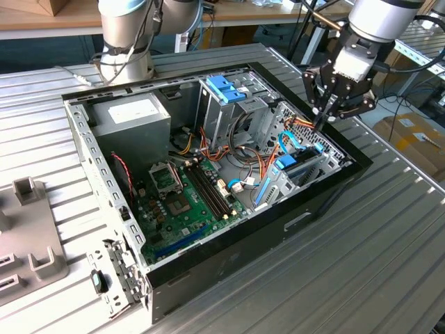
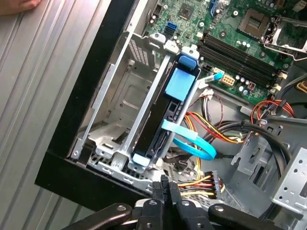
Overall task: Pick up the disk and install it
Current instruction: 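Insert the second disk wire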
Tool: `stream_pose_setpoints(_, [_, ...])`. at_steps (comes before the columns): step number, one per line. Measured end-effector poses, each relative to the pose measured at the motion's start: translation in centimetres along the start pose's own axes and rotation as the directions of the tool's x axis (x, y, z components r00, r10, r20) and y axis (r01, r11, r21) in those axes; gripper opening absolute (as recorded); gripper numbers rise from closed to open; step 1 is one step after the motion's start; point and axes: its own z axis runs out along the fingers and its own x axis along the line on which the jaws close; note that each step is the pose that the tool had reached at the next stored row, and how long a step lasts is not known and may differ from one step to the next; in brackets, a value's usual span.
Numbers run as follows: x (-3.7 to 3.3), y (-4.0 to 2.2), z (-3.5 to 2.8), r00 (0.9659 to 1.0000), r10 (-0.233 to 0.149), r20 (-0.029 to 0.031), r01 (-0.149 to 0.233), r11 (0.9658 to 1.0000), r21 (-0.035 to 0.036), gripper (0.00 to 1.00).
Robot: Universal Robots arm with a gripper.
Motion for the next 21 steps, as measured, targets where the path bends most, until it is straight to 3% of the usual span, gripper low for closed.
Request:
stream_pose_setpoints(3, [-0.17, 0.36, 0.24, 0.9999, 0.015, -0.0063, -0.015, 0.9999, -0.003, 0.16])
stream_pose_setpoints(5, [-0.18, 0.39, 0.26, 0.9988, 0.049, -0.0086, -0.049, 0.9988, -0.004, 0.16])
stream_pose_setpoints(10, [-0.19, 0.39, 0.21, 0.9903, 0.138, -0.014, -0.138, 0.9903, -0.0059, 0.16])
stream_pose_setpoints(14, [-0.18, 0.39, 0.11, 0.9776, 0.21, -0.019, -0.21, 0.9777, -0.0071, 0.16])
stream_pose_setpoints(16, [-0.18, 0.38, 0.1, 0.9672, 0.253, -0.0219, -0.253, 0.9673, -0.0077, 0.16])
stream_pose_setpoints(17, [-0.18, 0.38, 0.1, 0.9642, 0.264, -0.0228, -0.265, 0.9643, -0.0078, 0.16])
stream_pose_setpoints(21, [-0.18, 0.39, 0.09, 0.945, 0.326, -0.027, -0.326, 0.9453, -0.0085, 0.16])
